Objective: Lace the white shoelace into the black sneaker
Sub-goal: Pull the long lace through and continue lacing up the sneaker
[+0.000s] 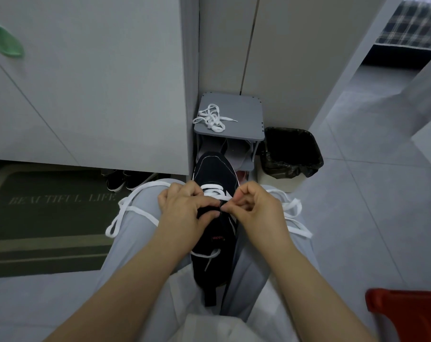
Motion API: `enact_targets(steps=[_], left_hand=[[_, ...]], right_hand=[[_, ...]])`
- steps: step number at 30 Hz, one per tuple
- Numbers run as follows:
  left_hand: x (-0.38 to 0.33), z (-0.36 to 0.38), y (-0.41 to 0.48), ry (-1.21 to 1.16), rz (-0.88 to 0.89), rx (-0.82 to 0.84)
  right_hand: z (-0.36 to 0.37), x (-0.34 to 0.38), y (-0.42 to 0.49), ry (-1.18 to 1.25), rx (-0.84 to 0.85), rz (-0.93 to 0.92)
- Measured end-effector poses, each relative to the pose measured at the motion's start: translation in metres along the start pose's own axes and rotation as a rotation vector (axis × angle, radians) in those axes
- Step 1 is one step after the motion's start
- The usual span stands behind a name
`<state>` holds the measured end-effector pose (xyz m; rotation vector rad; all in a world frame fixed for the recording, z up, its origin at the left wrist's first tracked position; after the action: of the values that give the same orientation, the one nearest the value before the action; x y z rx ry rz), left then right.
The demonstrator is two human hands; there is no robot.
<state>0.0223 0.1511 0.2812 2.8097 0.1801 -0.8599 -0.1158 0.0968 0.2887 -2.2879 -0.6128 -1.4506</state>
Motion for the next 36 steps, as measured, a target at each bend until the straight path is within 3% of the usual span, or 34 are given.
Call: enact_targets(steps=[8, 12, 15, 17, 21, 24, 26, 28, 32, 34, 36], left_hand=[[-0.002, 0.003, -0.001, 0.063, -0.002, 0.0], [-0.002, -0.006, -0.009, 0.017, -0.024, 0.007], [-0.001, -0.014, -0.015, -0.11, -0.036, 0.086], [-0.004, -0.024, -0.022, -0.284, -0.072, 0.091], [-0.015, -0.044, -0.027, -0.87, -0.186, 0.065], [-0.018, -0.056, -0.022, -1.269, -0.194, 0.038], [-0.011, -0.064, -0.018, -1.368, -0.233, 0.026], [0.001, -0.071, -0.015, -1.069, -0.274, 0.083], [0.007, -0.064, -0.011, 0.116, -0.073, 0.351], [0.004, -0.055, -0.009, 0.38, -0.027, 0.429], [0.001, -0.056, -0.007, 0.355, -0.02, 0.362]], right_hand=[[-0.002, 0.002, -0.007, -0.271, -0.031, -0.085], [-0.011, -0.003, -0.01, -0.474, -0.006, -0.147], [-0.007, -0.001, -0.008, -0.49, 0.024, -0.16], [-0.004, 0.003, -0.007, -0.484, 0.01, -0.183], [-0.009, 0.009, 0.003, -0.559, -0.058, -0.215], [-0.011, 0.007, 0.013, -0.687, 0.044, -0.136], [-0.014, 0.009, 0.015, -0.687, 0.109, -0.106], [-0.022, 0.012, 0.018, -0.541, 0.177, -0.06], [-0.041, 0.028, 0.016, -0.158, 0.207, -0.013], [-0.046, 0.037, 0.011, -0.033, 0.184, -0.017], [-0.05, 0.043, 0.006, 0.05, 0.158, -0.031]])
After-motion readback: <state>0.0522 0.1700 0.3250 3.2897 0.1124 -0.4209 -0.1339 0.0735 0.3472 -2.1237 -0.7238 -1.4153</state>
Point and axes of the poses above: each hand's wrist, its own y-axis towards the middle knuckle, its own z-axis out of the palm, x = y × z, the point moved 3 cm from there along y, towards the middle knuckle, and after that the axes turned 11 degrees about x, right-handed, at the moved point
